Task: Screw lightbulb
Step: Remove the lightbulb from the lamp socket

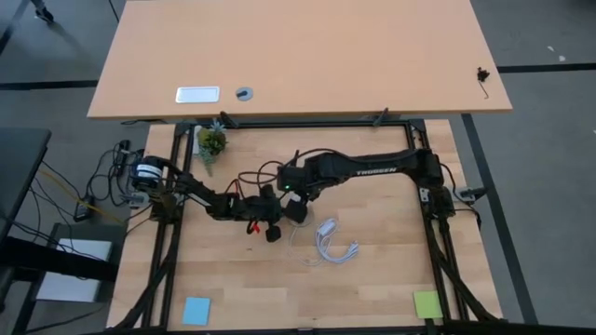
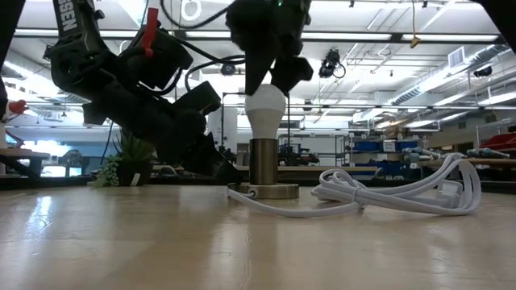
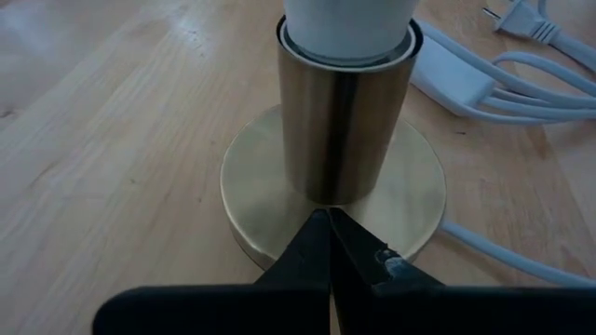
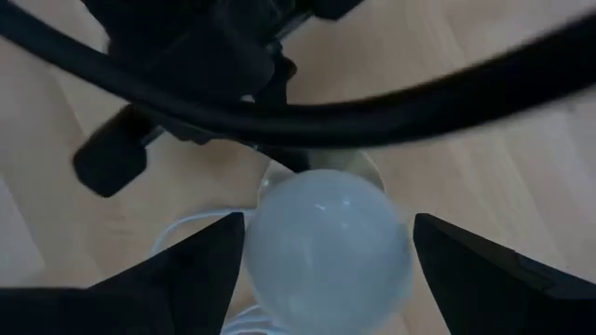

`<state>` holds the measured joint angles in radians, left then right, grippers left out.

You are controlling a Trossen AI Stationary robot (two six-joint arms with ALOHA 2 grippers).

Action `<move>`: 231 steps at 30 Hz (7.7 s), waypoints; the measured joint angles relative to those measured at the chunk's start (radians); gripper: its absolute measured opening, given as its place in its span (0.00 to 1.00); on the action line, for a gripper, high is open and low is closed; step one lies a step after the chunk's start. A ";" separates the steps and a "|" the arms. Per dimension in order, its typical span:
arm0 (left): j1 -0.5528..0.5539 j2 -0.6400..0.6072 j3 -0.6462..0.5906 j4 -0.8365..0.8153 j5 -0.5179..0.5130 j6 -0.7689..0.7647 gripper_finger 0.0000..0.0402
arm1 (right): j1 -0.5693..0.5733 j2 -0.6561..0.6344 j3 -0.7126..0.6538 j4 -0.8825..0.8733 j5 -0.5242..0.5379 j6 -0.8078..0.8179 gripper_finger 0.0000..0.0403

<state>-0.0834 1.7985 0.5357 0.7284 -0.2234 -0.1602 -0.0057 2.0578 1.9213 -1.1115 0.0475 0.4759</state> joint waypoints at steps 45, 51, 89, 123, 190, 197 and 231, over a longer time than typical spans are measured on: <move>-0.013 -0.008 -0.004 0.057 0.023 -0.131 0.00 | -0.006 -0.098 -0.007 0.008 0.031 -0.063 0.80; -0.007 -0.008 -0.003 0.050 -0.019 -0.181 0.00 | -0.005 -0.096 -0.065 0.068 0.035 -0.026 0.80; 0.012 0.044 0.046 0.034 -0.054 -0.263 0.00 | 0.003 -0.096 -0.166 0.150 0.108 0.032 0.75; 0.013 0.085 0.059 0.040 -0.036 -0.260 0.00 | 0.058 -0.098 0.004 0.021 0.117 -0.412 0.63; 0.012 0.086 0.057 0.043 0.010 -0.244 0.00 | -0.003 -0.111 -0.067 -0.021 0.069 -0.103 0.72; 0.012 0.086 0.057 0.043 0.013 -0.244 0.00 | -0.024 -0.113 -0.115 0.039 0.037 -0.084 0.83; 0.019 0.086 0.058 0.036 0.035 -0.239 0.00 | 0.009 -0.121 -0.042 -0.018 0.083 -0.226 0.72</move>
<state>-0.0647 1.8847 0.5934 0.7644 -0.1886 -0.3992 0.0029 1.9369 1.8793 -1.1296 0.1304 0.2498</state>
